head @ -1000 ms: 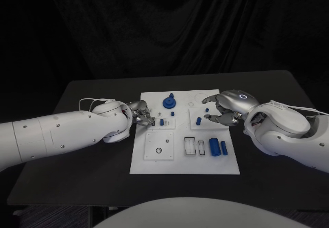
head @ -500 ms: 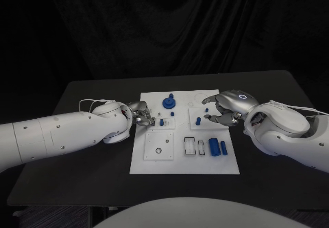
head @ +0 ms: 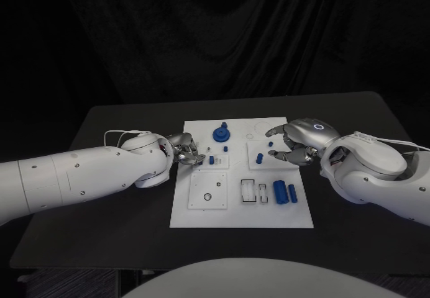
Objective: Assemble the parts on the task board
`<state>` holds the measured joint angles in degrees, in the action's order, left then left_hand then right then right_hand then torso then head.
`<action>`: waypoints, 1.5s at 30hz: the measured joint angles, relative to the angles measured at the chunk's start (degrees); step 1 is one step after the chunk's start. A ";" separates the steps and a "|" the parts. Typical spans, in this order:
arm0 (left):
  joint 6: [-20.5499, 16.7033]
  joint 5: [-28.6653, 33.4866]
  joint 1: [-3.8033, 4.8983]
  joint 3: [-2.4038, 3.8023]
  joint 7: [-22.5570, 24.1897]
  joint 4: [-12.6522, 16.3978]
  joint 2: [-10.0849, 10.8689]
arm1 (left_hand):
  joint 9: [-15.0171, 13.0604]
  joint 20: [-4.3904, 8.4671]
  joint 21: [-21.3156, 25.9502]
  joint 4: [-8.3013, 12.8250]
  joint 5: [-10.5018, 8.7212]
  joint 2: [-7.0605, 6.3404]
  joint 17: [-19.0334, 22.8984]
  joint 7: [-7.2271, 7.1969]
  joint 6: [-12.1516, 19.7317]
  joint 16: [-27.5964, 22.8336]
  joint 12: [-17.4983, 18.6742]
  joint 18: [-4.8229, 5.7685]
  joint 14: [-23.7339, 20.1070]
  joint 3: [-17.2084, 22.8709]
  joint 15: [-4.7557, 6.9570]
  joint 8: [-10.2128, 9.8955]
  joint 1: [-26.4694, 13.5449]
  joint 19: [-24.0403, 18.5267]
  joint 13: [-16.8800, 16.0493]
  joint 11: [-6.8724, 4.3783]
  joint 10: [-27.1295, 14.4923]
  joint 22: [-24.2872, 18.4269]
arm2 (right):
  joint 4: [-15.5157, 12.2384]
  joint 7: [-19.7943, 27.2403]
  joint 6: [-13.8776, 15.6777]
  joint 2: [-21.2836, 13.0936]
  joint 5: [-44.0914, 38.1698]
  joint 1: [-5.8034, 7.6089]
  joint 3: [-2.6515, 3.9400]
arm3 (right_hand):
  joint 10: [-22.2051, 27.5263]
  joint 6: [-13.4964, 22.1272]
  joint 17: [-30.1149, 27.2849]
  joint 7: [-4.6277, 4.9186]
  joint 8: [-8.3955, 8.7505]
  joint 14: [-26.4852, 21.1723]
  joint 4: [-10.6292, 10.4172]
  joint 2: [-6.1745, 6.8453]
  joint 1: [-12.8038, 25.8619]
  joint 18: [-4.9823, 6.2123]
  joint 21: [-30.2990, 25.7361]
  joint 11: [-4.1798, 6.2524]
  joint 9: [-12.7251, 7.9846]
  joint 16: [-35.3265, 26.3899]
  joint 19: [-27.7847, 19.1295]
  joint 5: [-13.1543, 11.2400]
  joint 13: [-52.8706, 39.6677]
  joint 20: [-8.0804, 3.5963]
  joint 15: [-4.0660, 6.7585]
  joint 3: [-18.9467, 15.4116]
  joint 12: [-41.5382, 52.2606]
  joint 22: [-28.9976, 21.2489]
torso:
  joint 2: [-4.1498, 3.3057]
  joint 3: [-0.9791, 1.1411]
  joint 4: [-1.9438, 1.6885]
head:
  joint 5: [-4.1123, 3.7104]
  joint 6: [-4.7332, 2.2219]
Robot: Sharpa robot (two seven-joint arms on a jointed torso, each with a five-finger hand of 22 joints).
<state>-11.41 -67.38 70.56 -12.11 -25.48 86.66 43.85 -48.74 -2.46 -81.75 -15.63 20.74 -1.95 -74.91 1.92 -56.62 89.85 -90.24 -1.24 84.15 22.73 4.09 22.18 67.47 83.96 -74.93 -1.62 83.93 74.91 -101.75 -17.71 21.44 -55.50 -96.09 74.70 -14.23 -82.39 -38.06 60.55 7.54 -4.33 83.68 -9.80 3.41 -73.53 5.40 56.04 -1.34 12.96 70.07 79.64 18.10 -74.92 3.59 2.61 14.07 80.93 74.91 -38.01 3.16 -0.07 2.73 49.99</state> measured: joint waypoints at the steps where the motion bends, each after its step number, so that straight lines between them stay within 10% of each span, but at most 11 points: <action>1: 0.02 0.00 0.00 0.00 0.00 0.00 0.00 | 0.00 0.00 0.00 -0.20 -0.56 0.17 0.00 -0.09 -0.08 0.00 0.00 0.00 0.00 -0.20 0.00 0.00 -0.46 0.00 0.00 0.00 0.00 0.00 | 0.00 -0.01 -0.03 0.02 0.05 0.00 0.00 | 0.00 0.00 0.00 0.00 0.00 0.00 0.00 0.00 0.00 0.00 0.00 0.00 0.00 0.00 0.00 0.00 0.00 0.00 0.00 0.00 0.00 0.00 | 0.00 0.00 0.00 | -0.01 0.00; 18: 0.23 0.00 -0.13 0.00 0.00 -0.25 0.04 | 0.05 0.00 0.21 -1.06 -2.26 2.09 0.00 0.05 -0.20 0.00 0.00 0.00 0.00 -2.02 0.00 -1.10 -4.58 0.00 0.00 0.00 0.00 0.00 | 0.05 -0.11 -0.51 0.02 0.47 0.00 0.00 | 0.21 -0.21 -0.14 -0.21 0.00 0.00 -0.16 0.00 0.00 0.00 -0.65 0.21 -0.21 -0.26 0.00 0.35 0.01 0.00 0.00 0.16 -0.33 0.00 | -0.01 0.00 -0.01 | 0.23 0.00; 26: 0.23 0.00 -0.17 0.00 0.19 -0.29 0.17 | -2.00 0.00 0.43 -1.04 1.42 3.51 0.00 0.05 -0.20 0.00 0.00 0.00 0.00 -2.33 0.00 -0.34 -6.00 0.00 0.00 0.01 0.00 0.00 | 0.07 -0.18 -0.65 0.02 0.52 0.00 0.00 | 0.20 -0.41 -0.21 0.00 0.00 0.00 -0.32 -0.41 0.41 0.00 -0.65 0.21 -0.39 -0.26 0.00 0.89 0.01 0.00 0.00 0.32 -0.33 0.00 | -0.06 -0.04 -0.08 | 0.22 0.00; 45: 0.46 0.00 -0.29 -0.08 1.63 -0.86 0.36 | -8.10 0.21 0.59 -1.04 2.19 4.56 0.00 -0.38 0.24 0.00 0.00 0.00 -0.21 -2.32 0.20 2.96 -8.25 0.21 0.00 -0.20 0.22 0.00 | 0.27 -0.27 -0.85 0.17 0.57 -0.02 0.00 | 0.20 -0.82 -0.28 0.01 0.00 0.00 -0.64 -0.64 0.17 0.00 -0.87 0.21 -0.38 -0.48 0.00 0.89 0.02 0.00 0.00 0.32 -0.33 0.00 | -0.07 -0.08 -0.09 | 0.29 0.00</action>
<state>-10.95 -67.38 70.27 -12.19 -23.86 85.80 44.20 -56.84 -2.26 -81.16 -16.67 22.93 2.61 -74.91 1.54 -56.38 89.85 -90.25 -1.24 83.94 20.40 4.30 25.13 59.22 84.17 -74.93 -1.82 84.15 74.91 -101.48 -17.99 20.59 -55.33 -95.52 74.69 -14.23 -82.19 -38.88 60.27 7.54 -4.33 83.69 -10.44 2.77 -73.36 5.40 55.17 -1.13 12.57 69.58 79.65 18.99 -74.90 3.59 2.60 14.39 80.60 74.90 -38.08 3.08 -0.16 3.02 49.99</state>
